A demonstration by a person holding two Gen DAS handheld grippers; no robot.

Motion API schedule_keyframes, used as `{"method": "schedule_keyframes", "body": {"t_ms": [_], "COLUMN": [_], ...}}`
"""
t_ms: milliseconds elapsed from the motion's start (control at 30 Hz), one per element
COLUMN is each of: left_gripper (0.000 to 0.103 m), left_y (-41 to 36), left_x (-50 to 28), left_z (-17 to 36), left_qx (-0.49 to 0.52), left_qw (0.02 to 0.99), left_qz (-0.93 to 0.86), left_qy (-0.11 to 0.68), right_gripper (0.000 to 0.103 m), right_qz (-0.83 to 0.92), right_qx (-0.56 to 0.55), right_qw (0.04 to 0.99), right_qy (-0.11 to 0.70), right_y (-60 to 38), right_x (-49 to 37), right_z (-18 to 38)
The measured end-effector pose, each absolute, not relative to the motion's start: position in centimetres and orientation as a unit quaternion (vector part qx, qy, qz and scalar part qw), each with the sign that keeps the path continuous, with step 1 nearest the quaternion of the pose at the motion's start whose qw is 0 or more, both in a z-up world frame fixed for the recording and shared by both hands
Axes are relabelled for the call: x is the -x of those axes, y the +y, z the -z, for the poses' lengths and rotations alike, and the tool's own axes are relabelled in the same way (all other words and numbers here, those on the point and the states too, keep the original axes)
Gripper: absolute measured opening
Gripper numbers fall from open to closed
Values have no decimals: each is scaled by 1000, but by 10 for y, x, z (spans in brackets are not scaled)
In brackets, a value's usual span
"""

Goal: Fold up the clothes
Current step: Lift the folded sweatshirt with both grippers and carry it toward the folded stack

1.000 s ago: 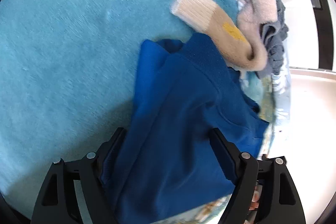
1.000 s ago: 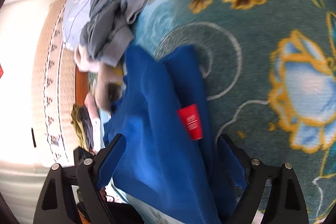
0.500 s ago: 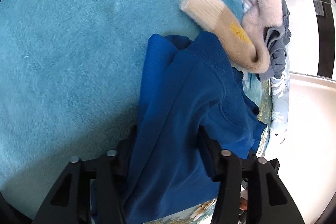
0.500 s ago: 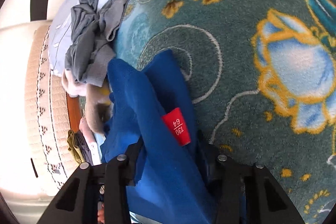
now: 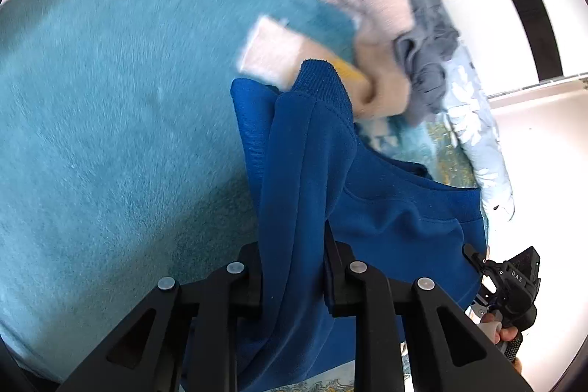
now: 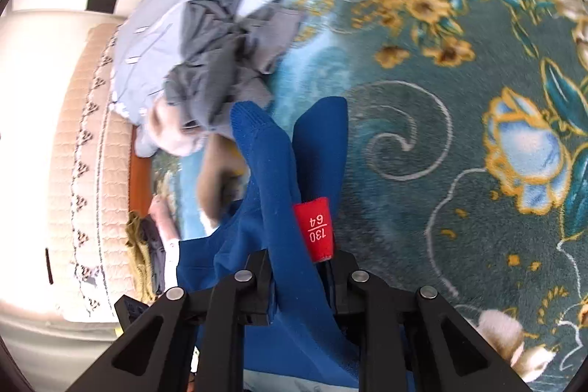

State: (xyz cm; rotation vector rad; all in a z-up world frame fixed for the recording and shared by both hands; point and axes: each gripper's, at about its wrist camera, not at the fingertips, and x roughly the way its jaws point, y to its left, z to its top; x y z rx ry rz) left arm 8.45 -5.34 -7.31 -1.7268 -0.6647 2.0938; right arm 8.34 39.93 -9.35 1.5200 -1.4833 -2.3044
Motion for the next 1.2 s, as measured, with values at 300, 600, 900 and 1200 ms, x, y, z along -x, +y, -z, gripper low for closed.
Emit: {"method": "schedule_keyframes", "body": {"t_ms": [300, 600, 900, 1200], "left_gripper": [23, 23, 23, 23], "left_y": [-77, -152, -259, -340], "left_x": [-34, -67, -108, -79], "left_z": [22, -95, -137, -132], "left_qx": [517, 393, 330, 329], "left_qw": [178, 135, 61, 4], "left_qz": [-806, -889, -917, -919], "left_qy": [-226, -193, -218, -216], "right_gripper": [21, 21, 21, 21], "right_qz": [769, 785, 778, 756], "right_qx": [-442, -414, -404, -427], "right_qw": [90, 217, 330, 381], "right_qy": [-453, -407, -349, -318], "right_y": [354, 252, 132, 10], "right_x": [-73, -25, 23, 83], "right_z": [24, -56, -122, -126]}}
